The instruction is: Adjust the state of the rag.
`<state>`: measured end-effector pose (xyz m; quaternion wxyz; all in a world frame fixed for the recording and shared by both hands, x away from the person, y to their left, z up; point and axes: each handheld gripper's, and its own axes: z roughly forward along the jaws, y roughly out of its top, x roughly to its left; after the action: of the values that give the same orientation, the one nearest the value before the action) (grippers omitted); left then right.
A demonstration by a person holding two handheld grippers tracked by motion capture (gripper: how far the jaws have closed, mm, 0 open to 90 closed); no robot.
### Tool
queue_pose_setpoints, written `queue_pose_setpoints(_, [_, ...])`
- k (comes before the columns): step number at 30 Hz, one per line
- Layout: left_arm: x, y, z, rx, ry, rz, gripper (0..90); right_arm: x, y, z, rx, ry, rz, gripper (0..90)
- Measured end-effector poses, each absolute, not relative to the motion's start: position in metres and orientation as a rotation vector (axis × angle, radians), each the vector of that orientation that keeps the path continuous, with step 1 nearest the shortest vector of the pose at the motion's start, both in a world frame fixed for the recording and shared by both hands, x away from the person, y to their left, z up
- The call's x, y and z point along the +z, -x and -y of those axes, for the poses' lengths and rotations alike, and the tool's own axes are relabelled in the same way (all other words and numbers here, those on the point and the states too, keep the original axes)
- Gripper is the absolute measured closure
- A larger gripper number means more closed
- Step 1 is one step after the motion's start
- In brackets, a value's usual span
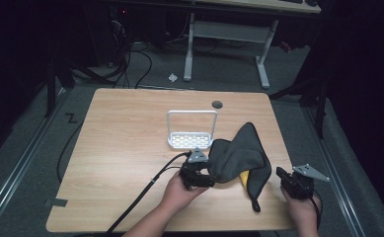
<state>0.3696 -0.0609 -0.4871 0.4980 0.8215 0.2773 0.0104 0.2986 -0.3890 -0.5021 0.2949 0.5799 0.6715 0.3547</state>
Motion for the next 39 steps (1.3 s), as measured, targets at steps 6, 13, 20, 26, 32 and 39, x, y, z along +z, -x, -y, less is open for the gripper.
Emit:
queue_pose_setpoints(6, [-0.497,-0.381,0.104,0.111,-2.101,-0.676,37.3,-0.503,-0.299,0.390,0.958,-1.538,-1.795,89.5])
queue_pose_setpoints(13, [-0.524,-0.390,0.115,0.088,-2.212,-0.722,83.5,-0.504,-0.300,0.390,0.968,-1.541,-1.800,89.4])
queue_pose_setpoints(20, [-0.524,-0.372,0.090,0.048,-2.225,-0.650,84.9,-0.504,-0.301,0.390,0.973,-1.537,-1.804,89.3])
queue_pose_setpoints(26, [-0.527,-0.352,0.043,-0.001,-2.211,-0.608,84.6,-0.503,-0.301,0.385,0.974,-1.522,-1.818,89.2])
queue_pose_setpoints(32, [-0.527,-0.337,-0.008,-0.008,-2.214,-0.587,83.1,-0.505,-0.302,0.375,0.963,-1.497,-1.855,89.2])
queue_pose_setpoints(39, [-0.523,-0.339,-0.062,0.089,-2.170,-0.724,59.4,-0.507,-0.303,0.368,0.944,-1.487,-1.882,89.0])
